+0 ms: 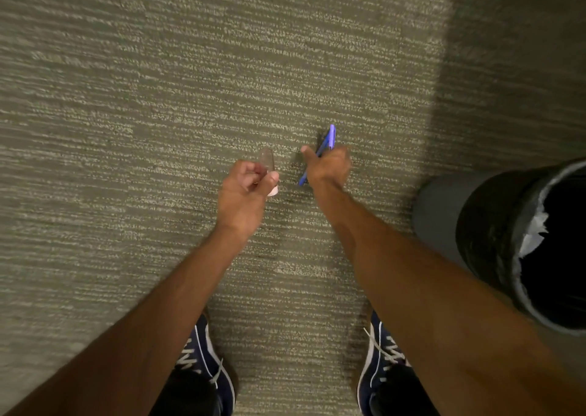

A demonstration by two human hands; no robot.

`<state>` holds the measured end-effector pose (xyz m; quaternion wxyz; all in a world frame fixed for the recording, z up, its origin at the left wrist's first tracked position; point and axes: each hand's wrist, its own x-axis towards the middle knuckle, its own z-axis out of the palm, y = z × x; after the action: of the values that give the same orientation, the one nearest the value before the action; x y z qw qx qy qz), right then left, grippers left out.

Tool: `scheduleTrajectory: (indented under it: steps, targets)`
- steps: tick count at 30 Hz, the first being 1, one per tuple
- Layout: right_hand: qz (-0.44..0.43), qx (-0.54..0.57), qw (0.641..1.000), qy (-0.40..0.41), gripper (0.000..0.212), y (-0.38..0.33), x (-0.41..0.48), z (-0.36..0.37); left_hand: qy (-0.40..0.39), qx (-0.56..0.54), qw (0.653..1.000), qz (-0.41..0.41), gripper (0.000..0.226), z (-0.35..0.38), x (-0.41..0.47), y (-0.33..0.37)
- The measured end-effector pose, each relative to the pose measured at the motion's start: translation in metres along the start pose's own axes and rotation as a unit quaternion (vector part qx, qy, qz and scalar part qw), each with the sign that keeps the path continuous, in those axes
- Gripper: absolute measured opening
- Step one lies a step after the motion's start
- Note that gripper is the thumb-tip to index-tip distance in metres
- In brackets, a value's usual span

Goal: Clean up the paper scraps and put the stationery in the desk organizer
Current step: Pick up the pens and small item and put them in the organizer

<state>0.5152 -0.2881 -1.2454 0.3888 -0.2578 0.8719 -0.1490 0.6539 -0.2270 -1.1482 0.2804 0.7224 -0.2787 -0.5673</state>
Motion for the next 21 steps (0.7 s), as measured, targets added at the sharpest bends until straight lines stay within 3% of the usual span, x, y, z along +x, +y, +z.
scheduleTrajectory:
  steps: [4,7,12,15,18,21]
  targets:
    - [-0.027,-0.065,0.998,0.005,0.045,0.002,0.0,0.008,-0.026,-0.031,0.999,-0.022,0.015,-0.007,-0.004,0.007]
    - [-0.061,-0.086,0.993,-0.046,0.03,0.002,-0.001,0.0,-0.035,-0.043,0.998,-0.036,0.01,-0.014,-0.009,0.018]
    - [-0.086,0.026,0.979,-0.185,0.005,-0.011,-0.034,-0.045,-0.035,-0.064,0.996,-0.046,0.011,-0.02,-0.03,0.053]
    - [-0.053,0.145,0.947,-0.282,0.014,-0.027,-0.07,-0.085,-0.042,-0.074,0.995,-0.05,0.01,-0.026,-0.055,0.08]
    - [-0.048,0.189,0.911,-0.364,0.013,-0.045,-0.109,-0.141,-0.051,-0.091,0.993,-0.054,0.012,-0.032,-0.091,0.109]
    - [-0.042,0.233,0.892,-0.385,0.019,-0.064,-0.149,-0.199,-0.06,-0.098,0.992,-0.053,0.019,-0.037,-0.135,0.142]
